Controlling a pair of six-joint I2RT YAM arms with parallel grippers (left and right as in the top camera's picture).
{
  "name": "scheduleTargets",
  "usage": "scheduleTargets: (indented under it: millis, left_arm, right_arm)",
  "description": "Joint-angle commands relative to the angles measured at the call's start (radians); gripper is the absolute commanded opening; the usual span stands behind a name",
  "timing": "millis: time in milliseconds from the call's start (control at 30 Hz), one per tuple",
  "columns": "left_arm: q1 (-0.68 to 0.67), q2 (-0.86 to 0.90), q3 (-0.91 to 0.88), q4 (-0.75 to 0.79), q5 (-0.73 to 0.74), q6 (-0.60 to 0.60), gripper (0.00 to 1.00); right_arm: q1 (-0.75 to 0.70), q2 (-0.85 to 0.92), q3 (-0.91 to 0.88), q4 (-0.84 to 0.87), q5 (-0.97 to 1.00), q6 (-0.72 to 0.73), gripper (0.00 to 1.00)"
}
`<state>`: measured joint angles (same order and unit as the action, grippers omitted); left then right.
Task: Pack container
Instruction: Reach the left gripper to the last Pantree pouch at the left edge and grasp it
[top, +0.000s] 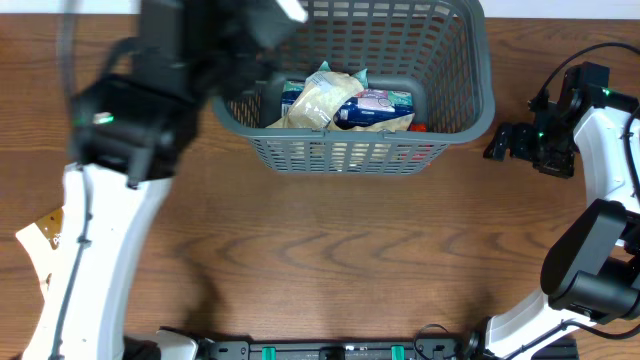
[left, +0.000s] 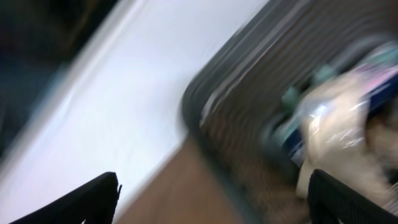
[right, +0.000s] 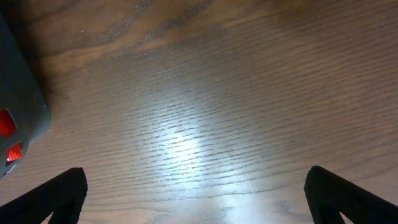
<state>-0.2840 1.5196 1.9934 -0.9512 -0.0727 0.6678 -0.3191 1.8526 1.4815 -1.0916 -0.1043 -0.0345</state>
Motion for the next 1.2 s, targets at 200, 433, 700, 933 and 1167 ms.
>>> scheduleTargets:
  millis: [200,433,700,933,1167]
  left_arm:
    - [0.441,-0.135,0.000,-0.279,-0.104,-0.380,0.99]
    - [0.717,-0.171,-0.002,-0.477,-0.104,-0.579,0.99]
    - [0.883,-0.255,-0.161,-0.534,-0.068,-0.696,0.98]
    - [0.878,-0.435,-0.511,-0.520,-0.044,-0.687,0.98]
    - [0.859,-0.616,-0.696,-0.495,-0.045,-0.610,0.99]
  right_arm:
    - [0.008,-0.002,-0.003,0.011,-0.008,-0.015,0.99]
    - [0.008,-0.001,-0.003,0.050,-0.008,-0.015,0.99]
    - [0.008,-0.002,-0.003,0.087,-0.008,-0.014,0.99]
    - [0.008,-0.001,-0.003,0.107,-0.008,-0.014,0.99]
    - [0.008,-0.001,-0.003,0.113,-0.008,-0.014,0.99]
